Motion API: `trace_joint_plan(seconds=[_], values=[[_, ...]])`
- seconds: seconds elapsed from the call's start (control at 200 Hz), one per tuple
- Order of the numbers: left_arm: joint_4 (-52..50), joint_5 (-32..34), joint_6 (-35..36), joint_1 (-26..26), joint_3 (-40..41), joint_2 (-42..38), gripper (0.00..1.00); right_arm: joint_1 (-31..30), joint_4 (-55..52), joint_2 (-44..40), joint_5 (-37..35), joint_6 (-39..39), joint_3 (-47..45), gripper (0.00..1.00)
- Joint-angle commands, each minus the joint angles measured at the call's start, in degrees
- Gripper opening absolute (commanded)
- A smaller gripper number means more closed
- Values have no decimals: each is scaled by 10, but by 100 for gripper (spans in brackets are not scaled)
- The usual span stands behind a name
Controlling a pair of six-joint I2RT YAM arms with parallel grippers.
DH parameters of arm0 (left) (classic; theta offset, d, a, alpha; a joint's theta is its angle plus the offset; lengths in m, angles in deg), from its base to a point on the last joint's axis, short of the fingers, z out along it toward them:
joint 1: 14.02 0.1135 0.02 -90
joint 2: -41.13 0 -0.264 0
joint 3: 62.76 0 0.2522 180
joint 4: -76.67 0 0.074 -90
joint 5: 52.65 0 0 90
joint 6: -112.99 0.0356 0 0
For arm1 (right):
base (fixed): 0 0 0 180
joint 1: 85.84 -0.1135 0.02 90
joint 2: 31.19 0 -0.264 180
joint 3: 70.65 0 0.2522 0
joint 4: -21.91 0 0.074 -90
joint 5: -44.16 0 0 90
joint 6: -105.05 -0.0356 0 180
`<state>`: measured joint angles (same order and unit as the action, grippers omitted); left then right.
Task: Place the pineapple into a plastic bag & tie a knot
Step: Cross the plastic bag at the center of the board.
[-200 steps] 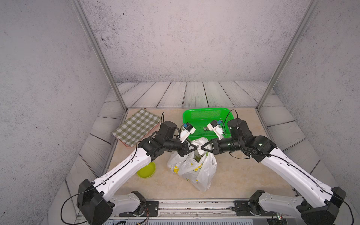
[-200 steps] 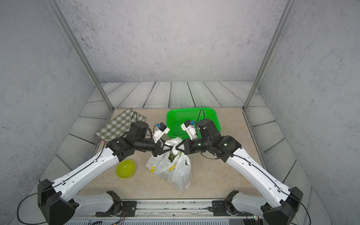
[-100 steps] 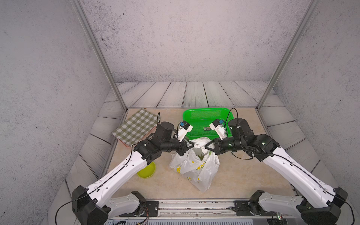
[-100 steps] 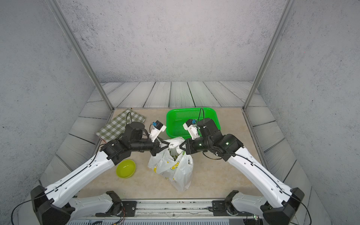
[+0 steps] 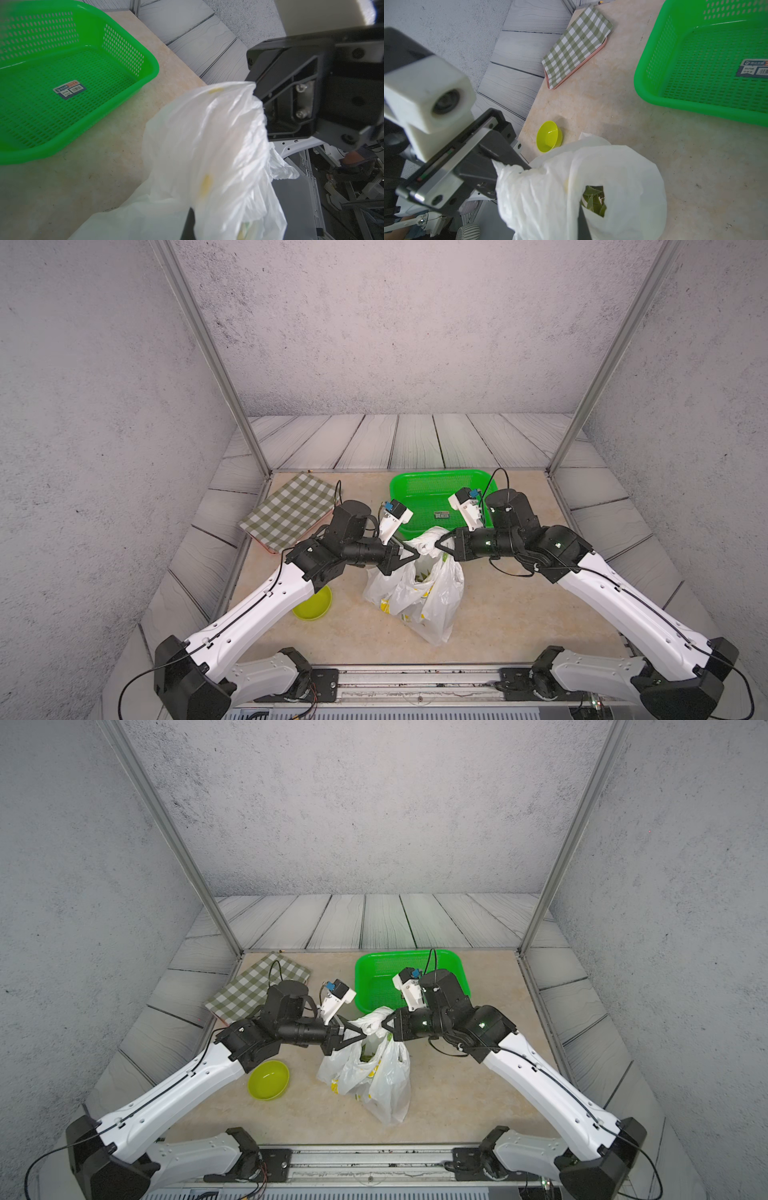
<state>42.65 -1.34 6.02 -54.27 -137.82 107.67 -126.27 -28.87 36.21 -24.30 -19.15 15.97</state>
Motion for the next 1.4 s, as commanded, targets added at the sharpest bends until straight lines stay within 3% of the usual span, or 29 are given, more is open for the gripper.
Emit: trace_joint_plan(seconds=[0.0, 0.55, 0.991, 1.191, 1.396], values=[[51, -43, -10, 2, 1, -10, 0, 2, 88, -9, -13, -43, -26, 0], [114, -47, -50, -3, 63, 9, 0, 2, 386, -45, 32, -193, -146, 0], [200, -21, -88, -58, 108, 26, 0, 3, 622, -9, 87, -330, -213, 0], [198, 42, -83, -58, 150, -7, 0, 5, 630, -18, 123, -349, -204, 0], [275, 46, -132, -66, 200, -41, 0, 9, 588, -43, 89, -311, -203, 0]])
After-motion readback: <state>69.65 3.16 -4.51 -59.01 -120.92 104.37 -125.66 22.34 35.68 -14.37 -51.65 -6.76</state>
